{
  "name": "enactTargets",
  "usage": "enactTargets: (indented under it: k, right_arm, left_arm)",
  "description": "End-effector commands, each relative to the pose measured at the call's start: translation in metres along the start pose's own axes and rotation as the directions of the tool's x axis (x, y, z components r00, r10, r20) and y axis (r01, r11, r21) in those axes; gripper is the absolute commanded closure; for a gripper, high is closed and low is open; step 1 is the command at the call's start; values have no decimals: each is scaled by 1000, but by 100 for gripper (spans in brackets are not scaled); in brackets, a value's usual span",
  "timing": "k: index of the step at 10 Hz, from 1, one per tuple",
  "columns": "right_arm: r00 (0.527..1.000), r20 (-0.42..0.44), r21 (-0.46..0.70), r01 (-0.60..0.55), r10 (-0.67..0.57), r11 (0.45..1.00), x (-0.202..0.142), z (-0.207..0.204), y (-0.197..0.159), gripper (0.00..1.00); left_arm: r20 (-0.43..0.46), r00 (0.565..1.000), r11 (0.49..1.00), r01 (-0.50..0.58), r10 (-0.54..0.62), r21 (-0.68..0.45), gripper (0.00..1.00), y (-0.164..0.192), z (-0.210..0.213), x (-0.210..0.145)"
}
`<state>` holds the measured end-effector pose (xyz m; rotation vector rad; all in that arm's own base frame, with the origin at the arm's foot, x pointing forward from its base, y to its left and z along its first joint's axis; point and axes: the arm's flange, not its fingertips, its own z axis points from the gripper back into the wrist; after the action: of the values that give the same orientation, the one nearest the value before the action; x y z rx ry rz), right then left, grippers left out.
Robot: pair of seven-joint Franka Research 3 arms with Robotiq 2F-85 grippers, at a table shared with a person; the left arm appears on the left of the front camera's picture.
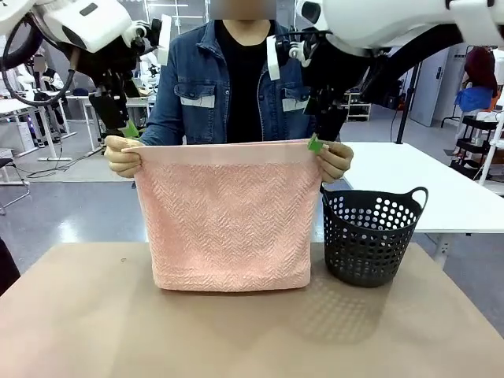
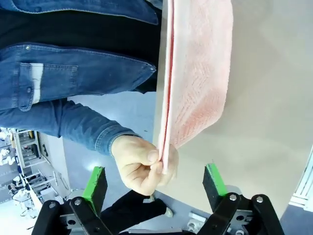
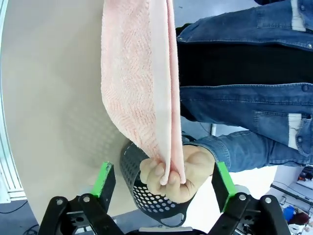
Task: Fold the towel.
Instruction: Release the end of the 100 cm Hotel Towel you were holding and grab the top end of the folded side.
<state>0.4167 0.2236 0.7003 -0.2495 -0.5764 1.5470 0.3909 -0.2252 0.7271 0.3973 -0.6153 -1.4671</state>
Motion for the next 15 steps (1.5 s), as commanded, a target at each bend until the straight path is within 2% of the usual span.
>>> enactTargets:
  k: [1, 5, 7, 8, 14, 15]
  right_arm:
    - [999, 12, -1, -40, 40, 999, -7, -14, 3, 0]
    - [996, 14, -5, -84, 84, 996, 0, -25, -6, 0]
    - [997, 4, 6, -74, 74, 997, 1, -38, -16, 0]
    - [998, 0, 19, -69, 69, 997, 3, -45, -21, 0]
    - [1000, -18, 85, -15, 16, 996, 1, -78, -24, 0]
    - [1000, -20, 90, -12, 14, 996, 1, -81, -23, 21]
  left_arm:
    - [35, 999, 1000, -20, 20, -12, 0, -5, -15, -1]
    - [48, 999, 999, -5, 7, -41, 0, -2, -27, 5]
    - [78, 996, 995, 39, -32, -91, 0, 0, -41, 5]
    - [73, 995, 993, 70, -64, -93, 0, 0, -49, 7]
    - [32, 998, 982, 52, -47, -184, 0, 4, -103, 5]
    - [46, 998, 979, 45, -37, -199, 9, 3, -106, 3]
